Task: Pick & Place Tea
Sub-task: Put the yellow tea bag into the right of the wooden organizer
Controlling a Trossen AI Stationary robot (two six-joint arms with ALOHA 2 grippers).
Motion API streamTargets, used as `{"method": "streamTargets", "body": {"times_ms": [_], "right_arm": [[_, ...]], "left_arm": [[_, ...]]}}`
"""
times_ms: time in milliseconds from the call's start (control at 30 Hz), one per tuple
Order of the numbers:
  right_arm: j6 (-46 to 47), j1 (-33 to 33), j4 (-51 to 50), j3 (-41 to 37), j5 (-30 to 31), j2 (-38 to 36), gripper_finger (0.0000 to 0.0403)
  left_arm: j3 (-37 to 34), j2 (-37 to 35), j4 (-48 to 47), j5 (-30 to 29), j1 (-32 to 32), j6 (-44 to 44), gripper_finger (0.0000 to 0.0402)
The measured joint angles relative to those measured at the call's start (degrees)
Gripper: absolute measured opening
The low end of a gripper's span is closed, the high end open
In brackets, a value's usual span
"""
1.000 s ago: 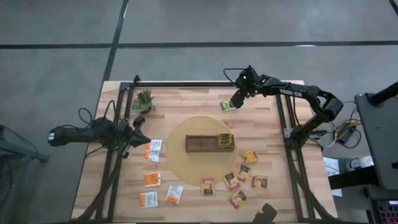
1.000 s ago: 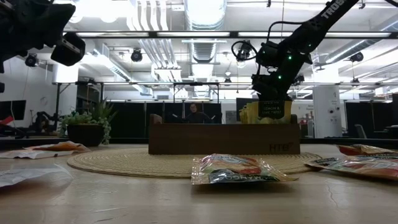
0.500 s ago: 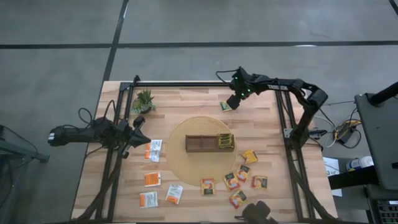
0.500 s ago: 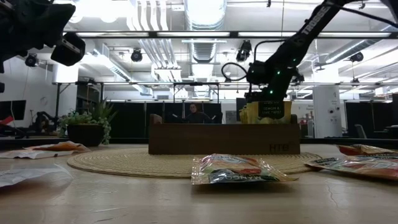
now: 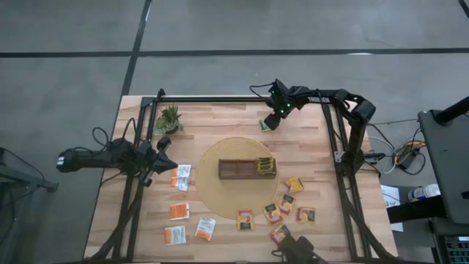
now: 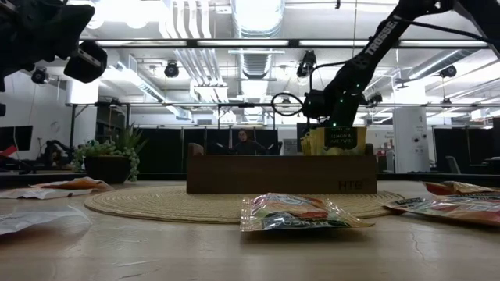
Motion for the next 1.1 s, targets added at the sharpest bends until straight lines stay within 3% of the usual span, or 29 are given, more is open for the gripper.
{"method": "streamTargets", "body": {"times_ms": [200, 500, 833, 1100], "right_arm": [[-1.06, 0.01, -3.97, 2.83, 2.73, 2.22, 0.0139], [-4.93, -0.1, -5.77, 3.68, 5.5, 1.7, 0.0016], [-6.73, 0.61, -7.75, 3.73, 15.92, -2.8, 0.0008], [-9.47, 5.33, -7.4, 2.83, 22.76, -9.05, 0.0008]], "left_arm": [[0.01, 0.0, 0.0, -0.02, 0.01, -0.01, 0.0], [0.0, -0.01, 0.0, -0.02, -0.01, -0.01, 0.0], [-0.01, 0.0, 0.0, -0.02, -0.01, -0.01, 0.0], [0.0, 0.0, -0.01, -0.02, 0.01, 0.01, 0.0]]}}
